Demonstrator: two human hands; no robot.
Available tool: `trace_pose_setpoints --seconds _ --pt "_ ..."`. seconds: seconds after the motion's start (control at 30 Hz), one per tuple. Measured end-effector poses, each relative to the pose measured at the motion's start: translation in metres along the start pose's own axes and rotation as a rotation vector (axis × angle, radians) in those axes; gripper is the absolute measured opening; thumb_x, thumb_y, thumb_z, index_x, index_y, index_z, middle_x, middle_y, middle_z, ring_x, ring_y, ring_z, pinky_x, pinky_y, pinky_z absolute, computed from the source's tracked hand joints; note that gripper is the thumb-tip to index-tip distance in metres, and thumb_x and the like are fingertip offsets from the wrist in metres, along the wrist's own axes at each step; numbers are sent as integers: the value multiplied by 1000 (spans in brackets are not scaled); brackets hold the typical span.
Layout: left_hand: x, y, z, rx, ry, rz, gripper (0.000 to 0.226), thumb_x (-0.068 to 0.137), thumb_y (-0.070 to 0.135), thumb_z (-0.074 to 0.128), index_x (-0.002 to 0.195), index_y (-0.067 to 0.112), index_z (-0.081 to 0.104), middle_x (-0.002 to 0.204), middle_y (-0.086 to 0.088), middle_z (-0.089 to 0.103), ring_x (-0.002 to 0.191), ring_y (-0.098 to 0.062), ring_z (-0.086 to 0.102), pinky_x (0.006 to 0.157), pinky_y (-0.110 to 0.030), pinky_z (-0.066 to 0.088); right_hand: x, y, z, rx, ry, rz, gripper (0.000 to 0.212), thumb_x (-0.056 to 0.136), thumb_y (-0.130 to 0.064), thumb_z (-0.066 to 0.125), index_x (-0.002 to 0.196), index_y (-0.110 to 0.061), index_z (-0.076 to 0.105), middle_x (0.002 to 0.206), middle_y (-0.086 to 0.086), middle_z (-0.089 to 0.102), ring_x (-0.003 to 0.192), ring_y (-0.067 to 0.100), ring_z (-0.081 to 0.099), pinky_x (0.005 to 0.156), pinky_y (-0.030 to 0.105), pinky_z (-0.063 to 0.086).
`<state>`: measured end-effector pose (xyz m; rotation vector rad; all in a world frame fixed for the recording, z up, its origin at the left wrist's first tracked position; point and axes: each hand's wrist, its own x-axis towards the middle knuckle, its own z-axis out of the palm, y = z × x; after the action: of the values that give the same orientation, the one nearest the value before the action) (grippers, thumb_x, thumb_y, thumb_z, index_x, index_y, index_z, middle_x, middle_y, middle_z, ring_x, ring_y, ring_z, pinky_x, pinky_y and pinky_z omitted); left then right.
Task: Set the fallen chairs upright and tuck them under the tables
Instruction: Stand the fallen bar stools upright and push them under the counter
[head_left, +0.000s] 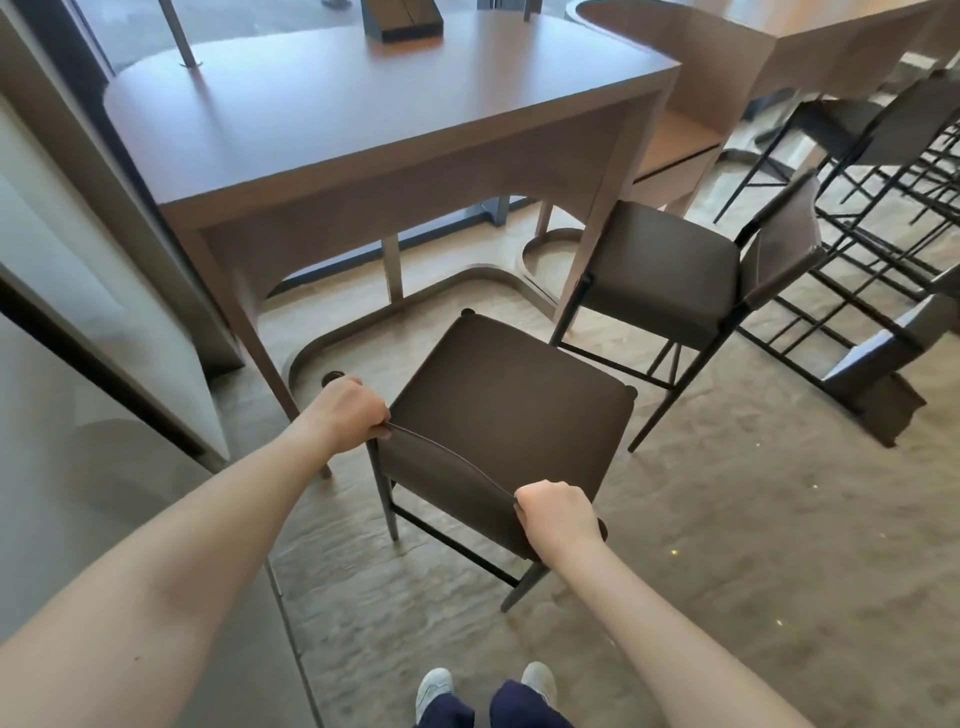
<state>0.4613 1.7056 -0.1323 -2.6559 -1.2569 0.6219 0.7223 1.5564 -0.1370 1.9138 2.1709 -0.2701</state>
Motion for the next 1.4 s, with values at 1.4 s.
trace_pose_setpoints --seconds 1.4 --pt "-33 46 18 -416 167 -778 32 96 35 53 76 19 72 72 4 70 67 -18 46 68 -25 36 187 51 -70 -397 71 -576 27 95 -13 42 110 -21 63 104 1 69 95 26 65 66 30 37"
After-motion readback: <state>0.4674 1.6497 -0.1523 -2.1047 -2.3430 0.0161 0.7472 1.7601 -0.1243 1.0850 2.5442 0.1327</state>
